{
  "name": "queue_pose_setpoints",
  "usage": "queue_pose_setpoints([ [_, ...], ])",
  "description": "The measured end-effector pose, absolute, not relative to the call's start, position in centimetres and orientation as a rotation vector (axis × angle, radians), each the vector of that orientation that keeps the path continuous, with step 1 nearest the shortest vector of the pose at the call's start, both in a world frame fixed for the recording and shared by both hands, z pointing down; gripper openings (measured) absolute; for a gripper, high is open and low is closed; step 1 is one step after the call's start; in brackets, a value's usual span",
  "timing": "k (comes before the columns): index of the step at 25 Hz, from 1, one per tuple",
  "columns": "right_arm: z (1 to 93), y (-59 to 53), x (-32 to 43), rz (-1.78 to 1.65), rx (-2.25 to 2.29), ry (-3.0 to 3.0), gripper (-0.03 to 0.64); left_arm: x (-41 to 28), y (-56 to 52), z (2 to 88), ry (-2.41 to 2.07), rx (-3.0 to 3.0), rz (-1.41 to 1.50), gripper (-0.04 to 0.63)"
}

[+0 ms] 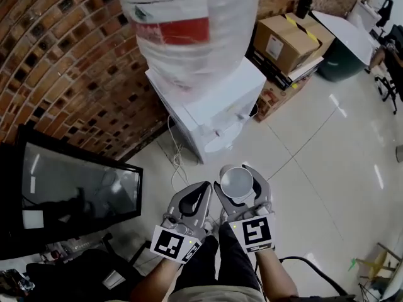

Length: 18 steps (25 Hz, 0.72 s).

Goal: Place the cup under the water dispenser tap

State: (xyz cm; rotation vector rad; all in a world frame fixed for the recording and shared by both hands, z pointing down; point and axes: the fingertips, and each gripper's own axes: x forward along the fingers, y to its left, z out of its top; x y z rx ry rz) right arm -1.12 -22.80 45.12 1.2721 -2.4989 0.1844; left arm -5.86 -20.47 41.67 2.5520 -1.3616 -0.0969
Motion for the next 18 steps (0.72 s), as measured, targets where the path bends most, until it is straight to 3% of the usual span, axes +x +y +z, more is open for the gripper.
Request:
queue_pose_setpoints([
  [18, 65.0, -31.2, -3.3, 0.227, 1.2, -2.469, 0.327, -6.7, -24.1, 55.9, -1.413, 2.445, -0.051, -0.009],
])
